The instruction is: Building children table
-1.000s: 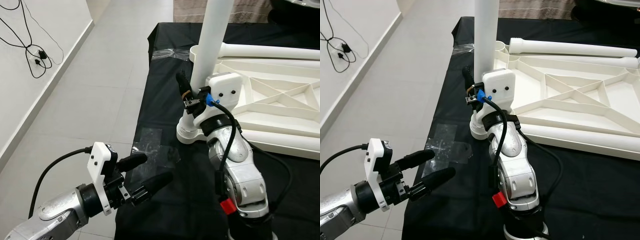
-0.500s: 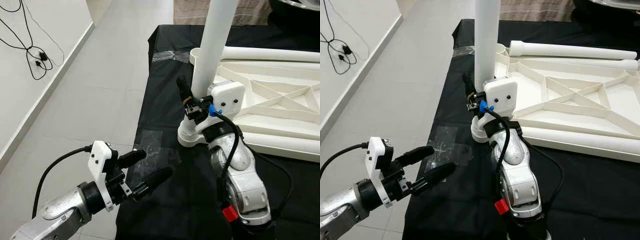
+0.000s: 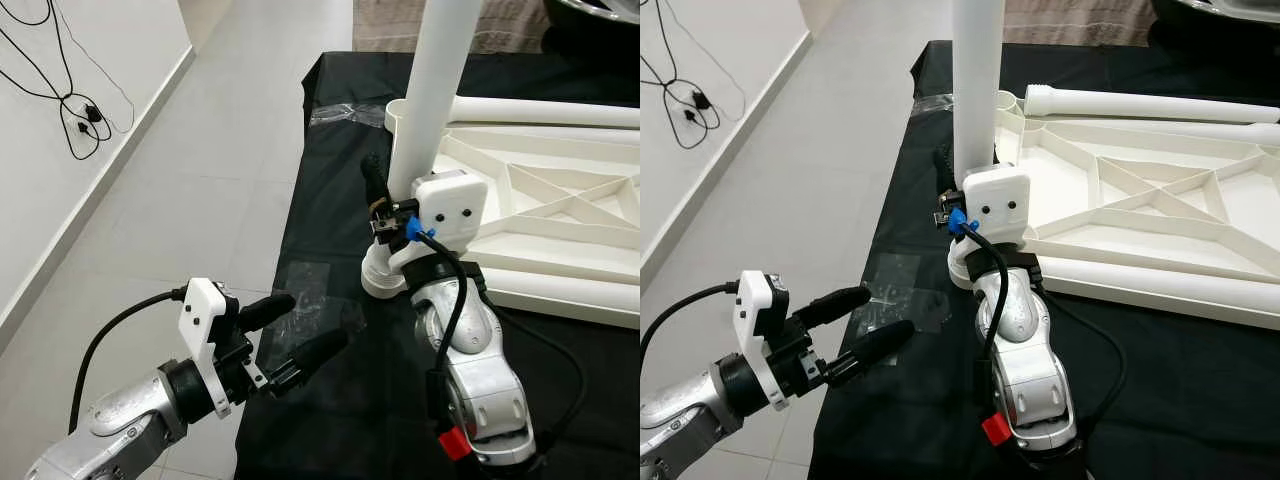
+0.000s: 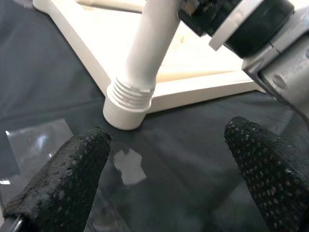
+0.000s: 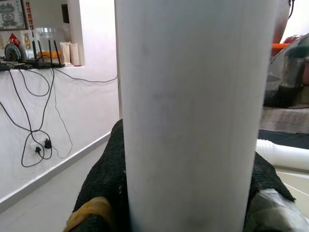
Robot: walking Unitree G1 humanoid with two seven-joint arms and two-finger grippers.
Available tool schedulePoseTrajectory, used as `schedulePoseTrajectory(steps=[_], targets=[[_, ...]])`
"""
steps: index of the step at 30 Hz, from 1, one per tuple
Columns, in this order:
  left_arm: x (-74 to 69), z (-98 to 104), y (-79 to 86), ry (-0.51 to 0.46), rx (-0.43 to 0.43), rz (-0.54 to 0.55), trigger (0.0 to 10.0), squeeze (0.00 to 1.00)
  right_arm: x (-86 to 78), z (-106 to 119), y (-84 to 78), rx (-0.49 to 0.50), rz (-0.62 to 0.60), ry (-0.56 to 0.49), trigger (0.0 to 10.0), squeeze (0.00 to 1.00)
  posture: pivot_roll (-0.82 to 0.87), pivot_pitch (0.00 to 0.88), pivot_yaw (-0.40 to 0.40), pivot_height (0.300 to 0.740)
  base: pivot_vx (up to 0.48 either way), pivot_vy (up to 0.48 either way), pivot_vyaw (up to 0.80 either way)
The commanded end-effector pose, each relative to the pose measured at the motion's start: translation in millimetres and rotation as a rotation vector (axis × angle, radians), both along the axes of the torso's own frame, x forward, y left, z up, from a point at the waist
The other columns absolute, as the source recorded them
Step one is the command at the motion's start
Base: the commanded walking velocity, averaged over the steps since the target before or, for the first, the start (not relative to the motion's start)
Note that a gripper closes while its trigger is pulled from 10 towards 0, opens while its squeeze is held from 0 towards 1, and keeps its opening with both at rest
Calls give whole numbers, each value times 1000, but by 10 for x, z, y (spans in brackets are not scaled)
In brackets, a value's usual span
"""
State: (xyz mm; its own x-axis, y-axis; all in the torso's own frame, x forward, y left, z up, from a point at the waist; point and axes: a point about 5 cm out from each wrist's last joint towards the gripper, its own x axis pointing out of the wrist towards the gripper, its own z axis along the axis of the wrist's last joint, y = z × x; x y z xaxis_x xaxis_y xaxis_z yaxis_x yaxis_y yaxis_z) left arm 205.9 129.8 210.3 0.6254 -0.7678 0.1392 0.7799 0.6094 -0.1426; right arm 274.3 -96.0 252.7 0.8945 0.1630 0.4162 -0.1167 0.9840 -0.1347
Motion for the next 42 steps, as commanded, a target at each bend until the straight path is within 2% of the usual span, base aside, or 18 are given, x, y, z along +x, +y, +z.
schedulePoseTrajectory(steps=[1, 2, 3, 6, 7, 8, 9, 14, 17, 19, 20, 22, 24, 27, 29, 30, 37, 42], targets=[[18, 159, 92, -54, -16, 18, 10000, 0, 111, -389, -131, -30, -83, 209, 0, 0, 85, 269, 51, 740, 0, 0, 0], [28, 284, 130, -92, -30, 10, 10000, 0, 121, -379, -135, -30, -83, 206, 0, 0, 85, 269, 51, 740, 0, 0, 0], [41, 620, 252, -196, -56, -22, 10000, 0, 130, -369, -136, -29, -85, 204, 0, 0, 87, 268, 49, 740, 0, 0, 0], [28, 1175, 466, -340, -75, -95, 10000, 0, 135, -365, -129, -29, -87, 202, 0, 0, 90, 267, 49, 740, 0, 0, 0], [28, 1175, 466, -340, -75, -95, 10000, 0, 135, -365, -129, -29, -87, 202, 0, 0, 90, 267, 49, 740, 0, 0, 0], [2, 1445, 542, -409, -77, -133, 10000, 0, 136, -365, -123, -28, -88, 202, 0, 0, 96, 265, 52, 740, 0, 0, 0], [-2, 1569, 553, -442, -73, -157, 10000, 0, 138, -363, -118, -27, -87, 202, 0, 0, 96, 265, 52, 740, 0, 0, 0], [5, 1733, 546, -484, -70, -200, 10000, 0, 138, -360, -108, -25, -85, 201, 0, 0, 96, 265, 52, 740, 0, 0, 0], [119, 1856, 510, -505, -44, -225, 10000, 0, 133, -355, -80, -20, -79, 200, 0, 0, 100, 261, 49, 740, 0, 0, 0], [376, 1914, 394, -503, -28, -240, 10000, 0, 128, -345, -49, -15, -66, 198, 0, 0, 97, 263, 48, 740, 0, 0, 0], [376, 1914, 394, -503, -28, -240, 10000, 0, 128, -345, -49, -15, -66, 198, 0, 0, 97, 263, 48, 740, 0, 0, 0], [620, 1923, 231, -461, -41, -264, 10000, 0, 127, -333, -32, -13, -56, 195, 0, 0, 95, 263, 48, 740, 0, 0, 0], [620, 1923, 231, -461, -41, -264, 10000, 0, 127, -333, -32, -13, -56, 195, 0, 0, 95, 263, 48, 740, 0, 0, 0], [895, 1915, 20, -422, -32, -292, 10000, 0, 126, -306, -11, -9, -51, 188, 0, 0, 84, 265, 54, 740, 0, 0, 0], [934, 1911, -20, -417, -30, -302, 10000, 0, 126, -301, -7, -8, -51, 186, 0, 0, 84, 265, 54, 740, 0, 0, 0], [1000, 1915, -123, -411, -38, -340, 10000, 0, 121, -296, 1, -7, -48, 185, 0, 0, 76, 268, 60, 740, 0, 0, 0], [1132, 1928, -466, -418, -4, -482, 10000, 0, 99, -273, 45, -9, -25, 180, 0, 0, 63, 269, 69, 740, 0, 0, 0], [1132, 1986, -560, -450, 23, -530, 10000, 0, 98, -201, 67, -15, -5, 157, 0, 0, 60, 267, 73, 740, 0, 0, 0]])
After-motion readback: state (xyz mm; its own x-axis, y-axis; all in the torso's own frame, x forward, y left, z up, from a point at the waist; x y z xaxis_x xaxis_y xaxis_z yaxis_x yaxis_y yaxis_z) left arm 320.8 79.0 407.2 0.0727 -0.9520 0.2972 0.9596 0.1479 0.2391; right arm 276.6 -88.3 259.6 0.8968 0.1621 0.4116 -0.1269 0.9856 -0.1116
